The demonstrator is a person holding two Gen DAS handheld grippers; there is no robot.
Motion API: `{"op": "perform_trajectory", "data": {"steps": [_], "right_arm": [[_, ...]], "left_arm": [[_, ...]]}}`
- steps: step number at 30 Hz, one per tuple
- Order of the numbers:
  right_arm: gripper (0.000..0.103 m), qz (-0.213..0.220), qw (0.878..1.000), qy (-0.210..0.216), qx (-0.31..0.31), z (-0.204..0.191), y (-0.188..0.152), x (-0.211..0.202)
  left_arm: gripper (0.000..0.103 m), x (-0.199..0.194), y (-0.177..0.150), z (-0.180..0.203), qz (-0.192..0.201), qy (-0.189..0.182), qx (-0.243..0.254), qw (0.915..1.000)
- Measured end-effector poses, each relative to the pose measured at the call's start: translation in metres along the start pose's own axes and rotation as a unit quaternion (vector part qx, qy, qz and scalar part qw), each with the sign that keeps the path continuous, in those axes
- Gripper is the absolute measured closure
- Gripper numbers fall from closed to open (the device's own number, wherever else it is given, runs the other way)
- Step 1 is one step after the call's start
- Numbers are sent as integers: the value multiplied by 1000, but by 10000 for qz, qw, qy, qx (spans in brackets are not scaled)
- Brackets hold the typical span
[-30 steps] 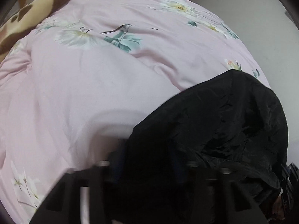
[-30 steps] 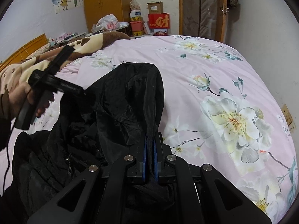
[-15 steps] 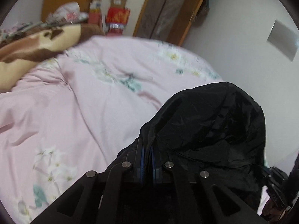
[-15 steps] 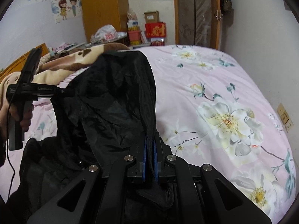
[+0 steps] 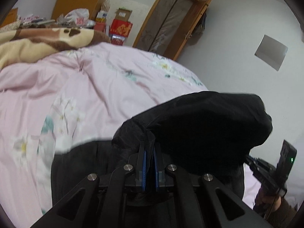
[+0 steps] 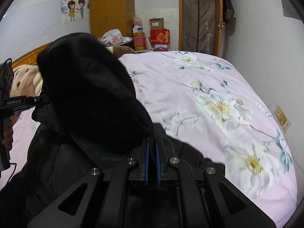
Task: Fold large clothes
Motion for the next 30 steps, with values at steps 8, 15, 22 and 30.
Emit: {"op": "perform_trajectory", "data": {"steps": [8, 15, 22, 30], "right_arm": [[96, -220, 9965, 548, 598, 8, -24, -6], [94, -281, 9889, 812, 1210, 15, -39, -31], [93, -416, 9617, 1852, 1980, 20, -70, -55], [57, -302, 9312, 2810, 2303, 4, -64, -69]], "left_arm": [[92, -12, -42, -1, -28, 73, -86, 9999], [89, -39, -69, -21, -365, -79, -497, 9981], [25, -75, -92, -14, -444, -1324, -1041, 9847], [15, -34, -46, 4, -825, -2022, -1791, 9593]]}}
Point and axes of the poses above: each gripper's, at about its wrist camera, not at the fingertips, and x roughly the way its jaws point, z to its right, y to its top, the point moved 2 cm from there along x, roughly the way its jaws point, and after that the axes turned 10 degrees about -z, right-handed, at the moved point
